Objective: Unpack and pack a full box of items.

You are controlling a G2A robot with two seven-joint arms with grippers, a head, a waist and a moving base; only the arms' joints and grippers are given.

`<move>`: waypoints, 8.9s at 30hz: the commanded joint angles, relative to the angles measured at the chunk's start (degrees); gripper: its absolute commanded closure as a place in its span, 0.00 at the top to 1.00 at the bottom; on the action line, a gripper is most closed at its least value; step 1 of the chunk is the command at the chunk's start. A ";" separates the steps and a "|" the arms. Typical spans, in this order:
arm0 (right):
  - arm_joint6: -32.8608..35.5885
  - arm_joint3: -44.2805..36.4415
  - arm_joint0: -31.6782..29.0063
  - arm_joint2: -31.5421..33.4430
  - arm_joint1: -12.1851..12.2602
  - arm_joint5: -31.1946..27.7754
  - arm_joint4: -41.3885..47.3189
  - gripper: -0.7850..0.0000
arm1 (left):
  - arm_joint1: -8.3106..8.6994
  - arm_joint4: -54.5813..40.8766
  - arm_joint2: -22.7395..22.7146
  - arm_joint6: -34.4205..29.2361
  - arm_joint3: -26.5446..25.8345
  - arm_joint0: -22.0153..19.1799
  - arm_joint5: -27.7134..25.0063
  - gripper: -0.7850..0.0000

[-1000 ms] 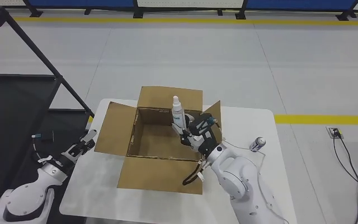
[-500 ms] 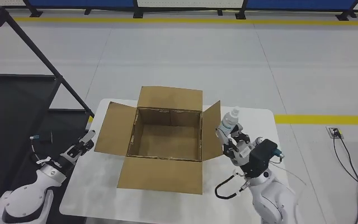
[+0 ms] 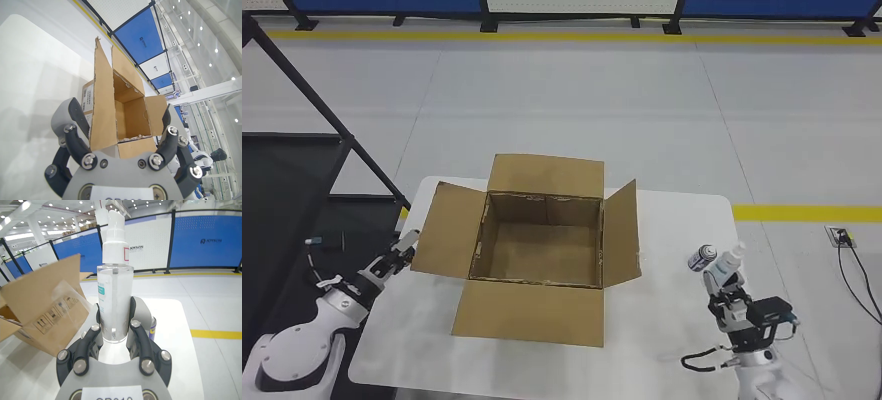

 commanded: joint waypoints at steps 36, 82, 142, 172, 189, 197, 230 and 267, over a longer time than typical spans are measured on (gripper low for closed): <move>-16.47 26.45 7.50 -5.62 0.73 7.02 -4.29 0.00 | 0.28 -1.71 -3.28 0.94 -0.34 3.04 -0.93 1.00; -20.37 0.90 -10.54 0.60 3.73 -12.72 17.84 1.00 | 0.52 -4.16 -5.68 1.74 -0.01 2.33 -1.66 1.00; -3.03 4.81 -1.35 -0.42 5.63 -18.60 24.00 1.00 | 0.58 -8.90 -0.95 -8.37 0.20 5.22 5.45 0.00; 1.80 3.02 -2.64 -3.88 7.03 -1.42 0.29 0.82 | 1.14 -8.64 -3.07 -9.43 0.62 5.59 4.03 1.00; 4.07 2.82 -2.39 -4.99 7.39 5.22 -0.42 0.00 | 1.22 -9.44 -3.39 -8.27 1.18 5.57 3.92 1.00; -1.53 -5.19 -5.91 -3.82 7.20 7.88 4.99 0.00 | 1.24 -10.02 -3.75 -7.80 1.46 5.77 3.30 1.00; 25.00 -6.18 31.43 -52.95 -2.73 37.61 2.97 0.00 | 1.05 -23.08 -17.12 -9.64 1.70 17.28 -6.77 1.00; 20.33 27.65 48.69 -63.43 -13.64 40.37 17.54 0.00 | 0.92 -18.55 -14.74 -12.74 1.74 20.58 -14.10 1.00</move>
